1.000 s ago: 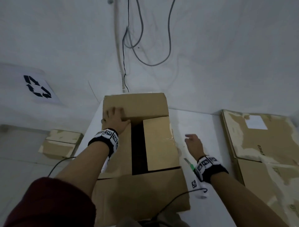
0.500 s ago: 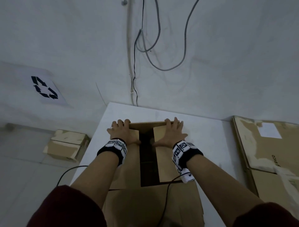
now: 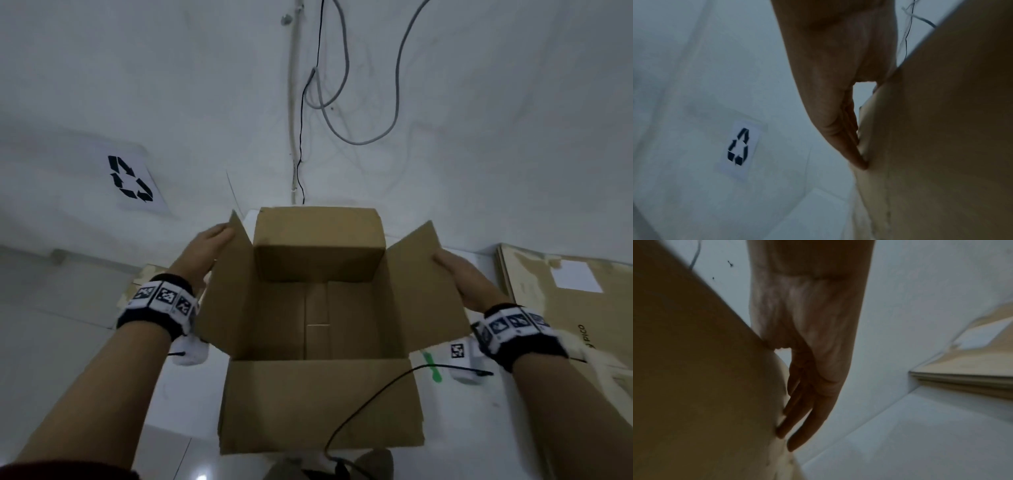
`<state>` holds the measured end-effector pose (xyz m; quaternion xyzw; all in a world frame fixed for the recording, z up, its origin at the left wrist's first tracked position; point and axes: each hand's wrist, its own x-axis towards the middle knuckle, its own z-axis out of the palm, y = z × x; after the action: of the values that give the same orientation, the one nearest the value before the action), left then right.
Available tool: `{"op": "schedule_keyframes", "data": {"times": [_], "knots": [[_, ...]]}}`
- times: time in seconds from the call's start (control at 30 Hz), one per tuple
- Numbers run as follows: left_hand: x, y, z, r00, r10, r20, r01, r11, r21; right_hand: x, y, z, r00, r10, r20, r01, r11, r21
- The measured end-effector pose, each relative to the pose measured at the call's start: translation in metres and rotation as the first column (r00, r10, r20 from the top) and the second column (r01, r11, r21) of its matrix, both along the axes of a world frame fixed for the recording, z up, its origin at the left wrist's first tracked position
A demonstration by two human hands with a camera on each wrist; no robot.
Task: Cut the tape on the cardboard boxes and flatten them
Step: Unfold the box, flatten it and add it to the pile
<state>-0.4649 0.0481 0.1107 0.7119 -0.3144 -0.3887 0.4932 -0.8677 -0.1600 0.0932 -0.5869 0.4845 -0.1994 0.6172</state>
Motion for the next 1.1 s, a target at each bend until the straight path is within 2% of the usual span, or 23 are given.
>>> {"op": "schedule_keyframes", "data": {"times": [0.07,0.13,0.2,0.23,0.3,0.33,0.37,0.43,0.5,0.53,0.6,0.7,0.77,0.8,0.87,0.9,0.93,1.0,1.03,1.07,1.1], "knots": [[0.011,0.023,-0.002,0.982,0.056,0.183,-0.063,0.997,0.036,-0.031,-0.002,-0.008,0.991,0.050,-0.123,-0.061,0.994,-0.092],[0.022,0.039,-0.013,0.927,0.015,0.376,-0.071,0.988,0.135,-0.048,0.005,-0.024,0.947,0.036,-0.321,-0.099,0.978,-0.182],[0.024,0.051,-0.031,0.905,-0.034,0.425,-0.109,0.945,0.309,-0.051,0.019,-0.045,0.873,-0.027,-0.486,-0.137,0.944,-0.299],[0.023,0.056,-0.046,0.864,-0.091,0.495,-0.137,0.904,0.405,-0.047,0.031,-0.052,0.841,-0.046,-0.539,-0.193,0.906,-0.378],[0.006,0.065,-0.068,0.703,-0.260,0.662,-0.178,0.836,0.518,-0.033,0.060,-0.063,0.841,-0.078,-0.535,-0.229,0.845,-0.484],[-0.006,0.069,-0.077,0.629,-0.321,0.708,-0.164,0.835,0.524,-0.024,0.073,-0.070,0.869,-0.073,-0.488,-0.195,0.857,-0.476],[-0.021,0.072,-0.084,0.612,-0.308,0.728,-0.148,0.860,0.488,-0.016,0.085,-0.079,0.894,-0.059,-0.444,-0.158,0.886,-0.435],[-0.054,0.076,-0.094,0.736,-0.180,0.652,-0.140,0.903,0.407,-0.005,0.105,-0.103,0.919,0.020,-0.393,-0.166,0.926,-0.339],[-0.073,0.076,-0.114,0.880,-0.088,0.468,-0.092,0.933,0.347,0.002,0.118,-0.119,0.944,0.090,-0.316,-0.186,0.939,-0.289],[-0.079,0.077,-0.119,0.925,-0.086,0.370,-0.050,0.939,0.342,0.004,0.122,-0.120,0.963,0.092,-0.253,-0.158,0.955,-0.252],[-0.074,0.080,-0.141,0.968,-0.069,0.240,-0.002,0.959,0.284,0.006,0.131,-0.107,0.974,0.084,-0.213,-0.129,0.969,-0.209],[-0.053,0.079,-0.175,0.988,-0.071,0.134,0.034,0.965,0.259,0.000,0.139,-0.083,0.952,0.194,-0.237,-0.258,0.926,-0.275],[-0.056,0.082,-0.169,0.991,-0.058,0.123,0.027,0.970,0.243,-0.008,0.146,-0.073,0.866,0.330,-0.376,-0.445,0.851,-0.277],[-0.057,0.081,-0.169,0.991,-0.048,0.128,0.016,0.970,0.243,-0.012,0.149,-0.072,0.791,0.355,-0.498,-0.539,0.790,-0.292],[-0.075,0.086,-0.139,0.991,-0.037,0.126,0.008,0.974,0.227,-0.013,0.153,-0.073,0.625,0.265,-0.735,-0.711,0.583,-0.394],[-0.080,0.087,-0.134,0.994,-0.027,0.110,0.003,0.978,0.209,-0.012,0.154,-0.070,0.582,0.218,-0.784,-0.756,0.502,-0.421],[-0.087,0.090,-0.125,0.997,-0.006,0.075,-0.009,0.980,0.199,-0.009,0.153,-0.070,0.564,0.193,-0.803,-0.773,0.465,-0.432],[-0.092,0.099,-0.117,0.997,0.069,-0.028,-0.064,0.987,0.149,-0.002,0.153,-0.066,0.572,0.202,-0.795,-0.764,0.485,-0.426],[-0.095,0.102,-0.113,0.984,0.146,-0.106,-0.133,0.984,0.117,0.000,0.153,-0.064,0.583,0.209,-0.785,-0.757,0.493,-0.430],[-0.099,0.106,-0.107,0.959,0.254,-0.124,-0.244,0.966,0.085,0.002,0.154,-0.059,0.602,0.221,-0.767,-0.747,0.496,-0.443],[-0.100,0.110,-0.102,0.930,0.357,-0.085,-0.357,0.934,0.013,0.005,0.154,-0.054,0.637,0.223,-0.738,-0.724,0.501,-0.474]]}}
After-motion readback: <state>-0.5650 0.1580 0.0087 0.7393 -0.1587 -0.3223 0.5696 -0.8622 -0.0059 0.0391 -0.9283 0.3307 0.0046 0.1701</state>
